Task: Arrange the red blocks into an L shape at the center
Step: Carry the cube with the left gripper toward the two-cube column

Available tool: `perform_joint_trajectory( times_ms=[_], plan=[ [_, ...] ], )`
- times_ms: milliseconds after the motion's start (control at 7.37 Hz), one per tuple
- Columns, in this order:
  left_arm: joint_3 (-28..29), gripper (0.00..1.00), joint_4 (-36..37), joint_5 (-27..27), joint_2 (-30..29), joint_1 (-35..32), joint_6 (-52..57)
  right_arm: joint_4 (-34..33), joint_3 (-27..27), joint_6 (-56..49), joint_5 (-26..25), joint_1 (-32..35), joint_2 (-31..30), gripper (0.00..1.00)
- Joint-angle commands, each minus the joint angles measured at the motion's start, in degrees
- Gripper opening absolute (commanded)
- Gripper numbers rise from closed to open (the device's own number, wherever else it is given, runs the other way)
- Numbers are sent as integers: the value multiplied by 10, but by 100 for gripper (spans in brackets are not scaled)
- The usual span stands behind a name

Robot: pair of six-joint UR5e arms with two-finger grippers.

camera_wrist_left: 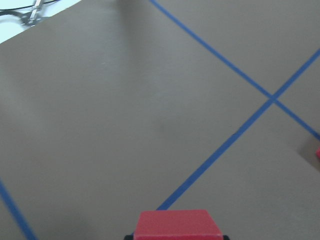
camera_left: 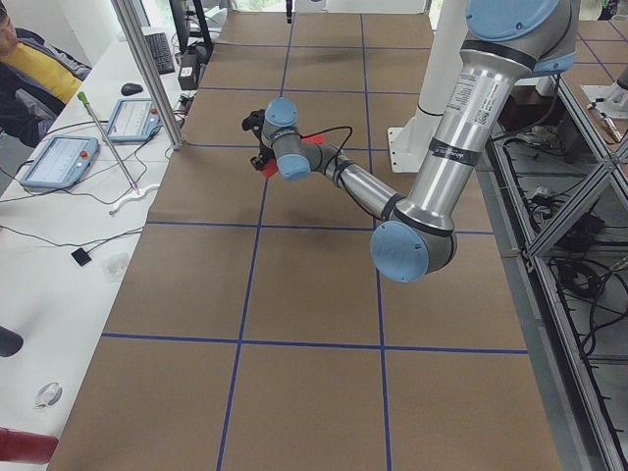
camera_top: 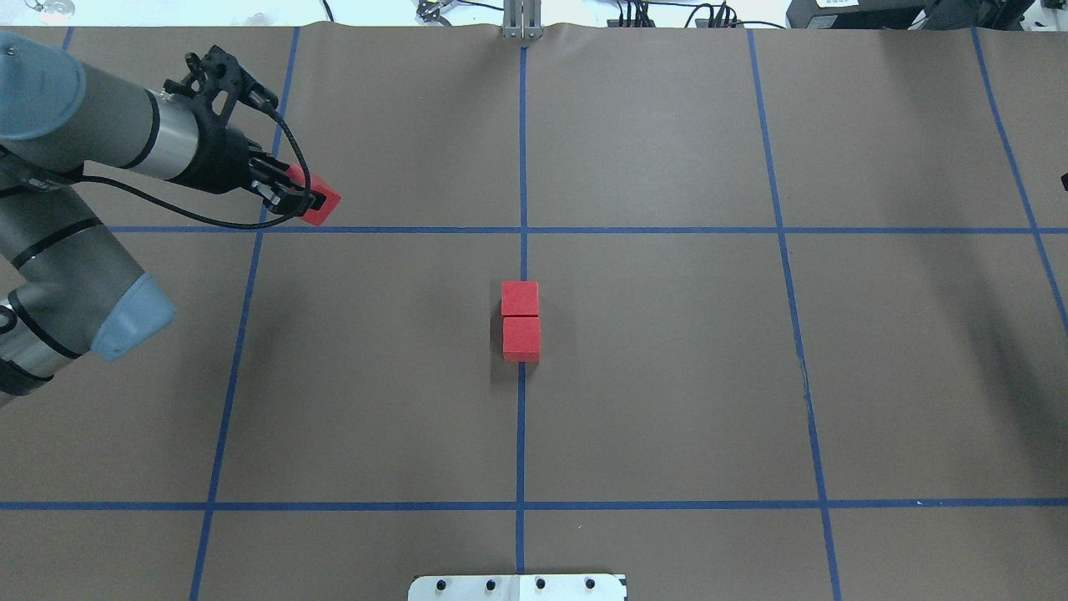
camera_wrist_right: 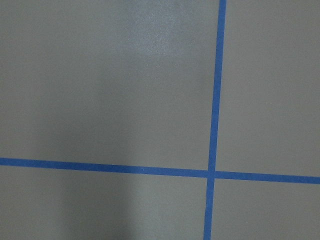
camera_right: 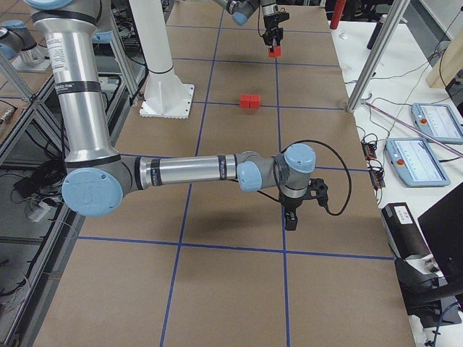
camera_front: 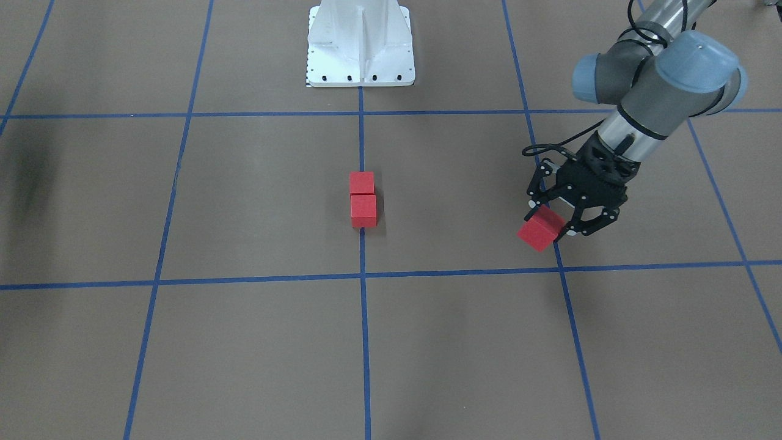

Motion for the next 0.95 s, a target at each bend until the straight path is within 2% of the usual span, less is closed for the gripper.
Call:
perform_joint_trajectory(
  times_ms=[0, 136, 407, 679, 814],
  plan=[
    [-2, 0, 36, 15, -32, 39, 7, 0, 0, 0, -1, 0, -5, 99],
    [-4, 0, 71, 16, -40, 52, 13, 0, 1, -2, 0, 0, -9, 100],
    [-4, 0, 139, 6, -61, 69, 255, 0, 2, -8, 0, 16, -24, 100],
    [7, 0, 238, 13, -113, 90, 302, 27, 11, -52, 0, 54, -68, 100],
    [18, 0, 258, 13, -133, 98, 349, 28, 16, -70, -2, 70, -86, 100]
  ],
)
